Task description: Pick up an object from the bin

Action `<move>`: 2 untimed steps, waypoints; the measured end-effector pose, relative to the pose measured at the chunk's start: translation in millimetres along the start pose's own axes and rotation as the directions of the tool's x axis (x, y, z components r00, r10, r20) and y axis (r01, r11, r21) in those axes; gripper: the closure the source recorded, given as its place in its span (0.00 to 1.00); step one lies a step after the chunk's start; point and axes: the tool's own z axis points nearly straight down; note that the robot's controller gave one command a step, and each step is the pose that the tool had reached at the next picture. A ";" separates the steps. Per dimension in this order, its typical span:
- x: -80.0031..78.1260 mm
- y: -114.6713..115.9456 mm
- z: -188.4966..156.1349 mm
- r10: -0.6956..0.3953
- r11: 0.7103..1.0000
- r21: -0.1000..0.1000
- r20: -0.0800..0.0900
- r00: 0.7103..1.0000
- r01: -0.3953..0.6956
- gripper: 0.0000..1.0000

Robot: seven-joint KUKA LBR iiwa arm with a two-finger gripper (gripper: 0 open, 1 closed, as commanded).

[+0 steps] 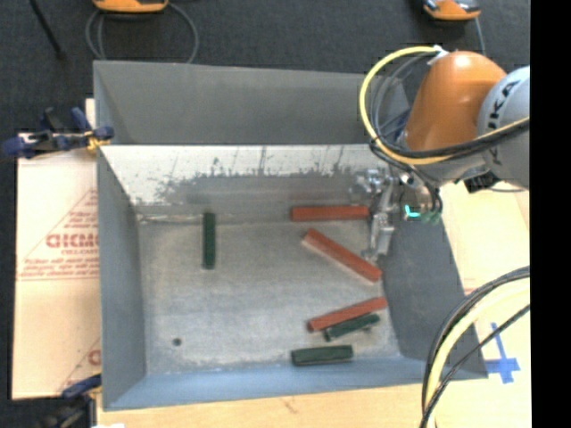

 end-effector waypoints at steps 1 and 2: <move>32.3 -11.3 94.3 0.195 0.981 -0.004 0.002 0.981 -0.195 0.00; 30.4 -12.7 91.0 0.191 0.982 -0.001 0.008 0.982 -0.191 1.00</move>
Offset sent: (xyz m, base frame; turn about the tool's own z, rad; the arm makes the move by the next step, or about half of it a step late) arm -0.0322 -0.0115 -0.0922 0.1977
